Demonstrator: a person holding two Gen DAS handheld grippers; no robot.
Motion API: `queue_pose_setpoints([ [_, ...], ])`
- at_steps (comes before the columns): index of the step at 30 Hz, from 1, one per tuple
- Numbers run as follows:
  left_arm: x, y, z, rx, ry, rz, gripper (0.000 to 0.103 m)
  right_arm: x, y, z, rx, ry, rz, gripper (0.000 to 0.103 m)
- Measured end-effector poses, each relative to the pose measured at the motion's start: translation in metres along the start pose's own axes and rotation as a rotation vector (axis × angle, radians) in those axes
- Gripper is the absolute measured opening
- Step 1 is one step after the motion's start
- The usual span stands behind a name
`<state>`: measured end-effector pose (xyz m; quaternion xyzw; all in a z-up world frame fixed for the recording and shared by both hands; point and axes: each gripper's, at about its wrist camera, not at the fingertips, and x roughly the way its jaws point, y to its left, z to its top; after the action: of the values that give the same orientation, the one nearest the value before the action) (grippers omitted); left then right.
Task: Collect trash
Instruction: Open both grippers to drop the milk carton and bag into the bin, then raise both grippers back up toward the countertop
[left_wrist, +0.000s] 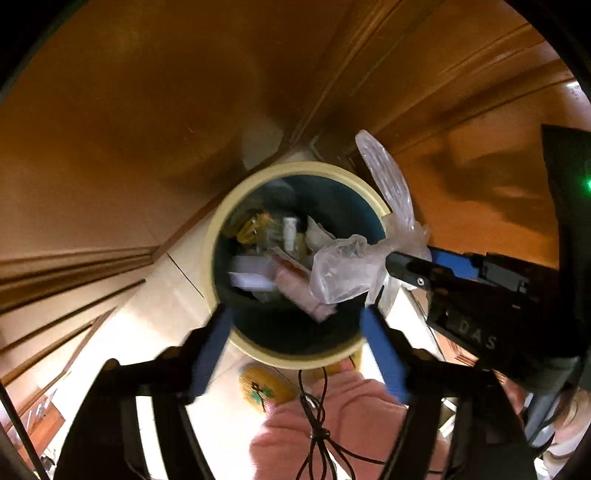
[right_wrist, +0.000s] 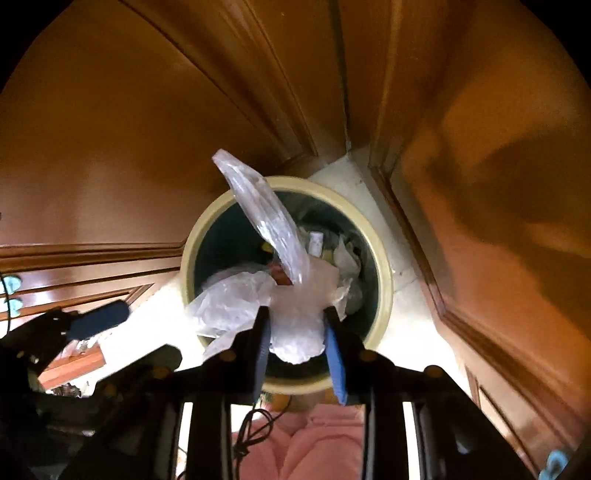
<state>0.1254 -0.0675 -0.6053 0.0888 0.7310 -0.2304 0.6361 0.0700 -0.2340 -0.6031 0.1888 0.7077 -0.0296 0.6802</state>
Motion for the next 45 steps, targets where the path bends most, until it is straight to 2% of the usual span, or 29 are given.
queue_pose_setpoints([
  [1,0.000,0.003,0.001,-0.004,-0.004,0.006,0.077,0.001,0.001,0.002,-0.006,-0.004,-0.004,0.037],
  [6,-0.008,0.014,-0.002,-0.057,-0.013,-0.002,0.099,-0.001,0.004,0.000,-0.025,-0.012,0.002,0.059],
  [12,-0.024,0.012,-0.009,-0.044,-0.019,0.048,0.100,-0.012,0.005,0.006,-0.008,-0.030,0.019,0.059],
  [16,-0.034,0.018,-0.018,-0.047,-0.005,0.047,0.100,-0.029,0.005,-0.003,-0.004,-0.036,0.007,0.059],
  [22,-0.074,0.008,-0.035,-0.058,0.013,0.039,0.100,-0.067,0.011,-0.029,-0.005,-0.005,0.000,0.059],
  [28,-0.142,-0.013,-0.052,-0.040,-0.008,0.021,0.102,-0.128,0.030,-0.052,-0.025,-0.009,0.000,0.059],
  [33,-0.206,-0.030,-0.060,-0.028,-0.035,0.003,0.102,-0.194,0.049,-0.062,-0.045,-0.033,0.006,0.059],
  [40,-0.304,-0.052,-0.062,0.008,-0.135,-0.009,0.102,-0.279,0.062,-0.059,-0.055,-0.105,0.025,0.059],
  [45,-0.370,-0.070,-0.056,0.039,-0.226,-0.013,0.102,-0.349,0.074,-0.053,-0.111,-0.187,-0.001,0.059],
])
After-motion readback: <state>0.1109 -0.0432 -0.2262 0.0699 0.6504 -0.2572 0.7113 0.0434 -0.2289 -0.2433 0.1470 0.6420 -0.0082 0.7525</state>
